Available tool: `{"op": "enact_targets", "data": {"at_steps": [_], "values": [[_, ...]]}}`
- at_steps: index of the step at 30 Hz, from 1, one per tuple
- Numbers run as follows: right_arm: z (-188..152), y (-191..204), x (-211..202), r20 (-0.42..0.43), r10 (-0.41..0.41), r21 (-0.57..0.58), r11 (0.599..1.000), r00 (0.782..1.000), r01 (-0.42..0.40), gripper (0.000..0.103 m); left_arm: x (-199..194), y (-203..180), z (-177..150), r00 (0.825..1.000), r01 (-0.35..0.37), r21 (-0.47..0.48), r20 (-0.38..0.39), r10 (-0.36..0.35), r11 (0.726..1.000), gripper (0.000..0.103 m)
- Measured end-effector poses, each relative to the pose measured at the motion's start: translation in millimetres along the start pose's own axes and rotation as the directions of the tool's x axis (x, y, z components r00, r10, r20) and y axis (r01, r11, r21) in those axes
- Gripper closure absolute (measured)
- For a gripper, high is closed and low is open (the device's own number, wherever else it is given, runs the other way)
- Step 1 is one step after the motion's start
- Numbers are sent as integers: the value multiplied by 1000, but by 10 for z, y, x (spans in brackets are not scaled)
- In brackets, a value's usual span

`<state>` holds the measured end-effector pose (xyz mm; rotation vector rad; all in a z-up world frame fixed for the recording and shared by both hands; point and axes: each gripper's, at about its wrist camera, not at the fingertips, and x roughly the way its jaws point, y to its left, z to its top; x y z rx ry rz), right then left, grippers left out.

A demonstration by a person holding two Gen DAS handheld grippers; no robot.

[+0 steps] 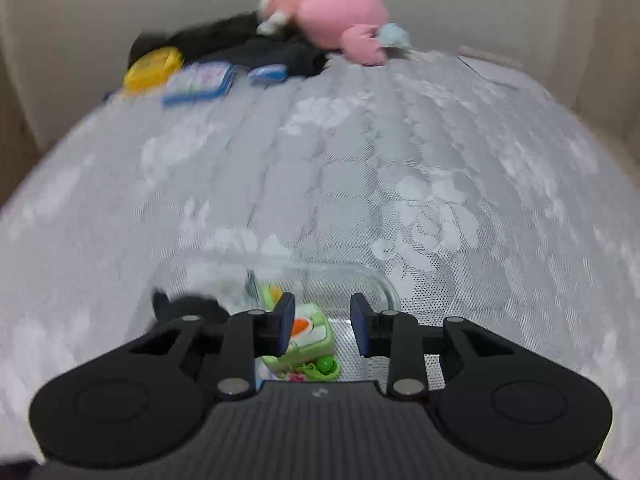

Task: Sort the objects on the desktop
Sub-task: 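Carry the pink tag keychain into the glass container and release it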

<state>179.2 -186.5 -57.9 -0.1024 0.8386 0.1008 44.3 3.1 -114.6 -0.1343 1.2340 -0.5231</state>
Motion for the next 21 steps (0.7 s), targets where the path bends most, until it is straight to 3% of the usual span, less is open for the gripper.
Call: {"op": "enact_targets", "data": {"at_steps": [3,7,11,17,21], "values": [[-55,105,102,6,25,-40,999,1000,-25,71,21,-14,6,1000,0,2,0,0,1000,0],[-27,149,295,-9,59,39,997,998,-59,71,57,-36,18,1000,0,2,0,0,1000,0],[-26,163,475,-81,62,81,995,995,-55,90,56,-29,22,1000,4,0,1,-4,1000,0],[-113,154,295,-132,105,-15,994,986,-108,94,87,-64,36,1000,2,5,2,-2,1000,0],[-131,162,157,-191,167,-100,977,967,-189,94,55,-65,19,1000,1,7,3,-1,1000,0]]}}
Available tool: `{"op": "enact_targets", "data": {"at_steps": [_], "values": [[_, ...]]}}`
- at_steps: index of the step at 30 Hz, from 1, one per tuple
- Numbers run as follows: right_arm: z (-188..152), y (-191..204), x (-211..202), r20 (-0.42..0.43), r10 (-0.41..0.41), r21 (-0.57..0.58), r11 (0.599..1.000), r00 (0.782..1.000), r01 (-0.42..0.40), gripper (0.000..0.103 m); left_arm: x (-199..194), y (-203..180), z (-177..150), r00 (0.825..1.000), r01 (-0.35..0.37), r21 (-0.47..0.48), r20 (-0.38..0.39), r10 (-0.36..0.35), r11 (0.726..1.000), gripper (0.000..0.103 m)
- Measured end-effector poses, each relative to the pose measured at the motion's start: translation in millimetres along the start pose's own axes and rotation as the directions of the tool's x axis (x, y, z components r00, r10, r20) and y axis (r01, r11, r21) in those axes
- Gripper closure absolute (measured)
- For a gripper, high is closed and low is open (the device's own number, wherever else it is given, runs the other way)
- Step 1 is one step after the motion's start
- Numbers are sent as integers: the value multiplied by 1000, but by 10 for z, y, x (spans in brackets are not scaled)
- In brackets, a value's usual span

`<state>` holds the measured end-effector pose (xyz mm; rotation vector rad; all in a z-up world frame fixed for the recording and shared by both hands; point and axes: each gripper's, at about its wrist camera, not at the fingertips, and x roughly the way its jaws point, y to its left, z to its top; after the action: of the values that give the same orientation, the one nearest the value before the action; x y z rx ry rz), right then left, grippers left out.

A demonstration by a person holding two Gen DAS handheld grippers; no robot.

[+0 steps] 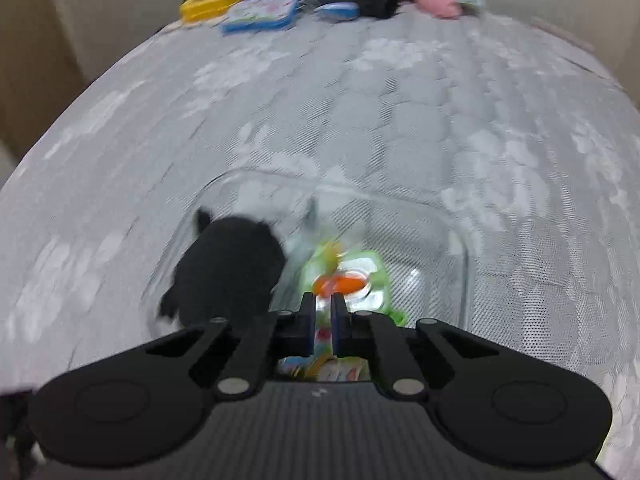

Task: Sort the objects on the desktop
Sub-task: 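Carry the pink tag keychain into the glass container and release it, then grasp the red figure keychain with the right gripper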

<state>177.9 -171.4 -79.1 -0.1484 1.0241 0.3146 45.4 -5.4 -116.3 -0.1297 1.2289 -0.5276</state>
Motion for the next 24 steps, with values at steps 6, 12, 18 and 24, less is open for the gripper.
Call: {"op": "enact_targets", "data": {"at_steps": [6,12,18,24], "values": [[-15,172,-187,27,-21,-74,997,999,22,79,-20,25,-12,1000,3,-2,1,-3,1000,0],[-109,387,-514,132,-138,-85,985,982,150,46,-53,105,-8,1000,25,-29,8,-25,999,0],[-275,545,-776,150,-139,-65,987,979,150,27,-140,106,-23,998,48,-32,49,-46,998,0],[-475,582,-996,183,-104,-37,993,977,113,23,-235,6,-68,990,108,20,91,-110,994,0]]}}
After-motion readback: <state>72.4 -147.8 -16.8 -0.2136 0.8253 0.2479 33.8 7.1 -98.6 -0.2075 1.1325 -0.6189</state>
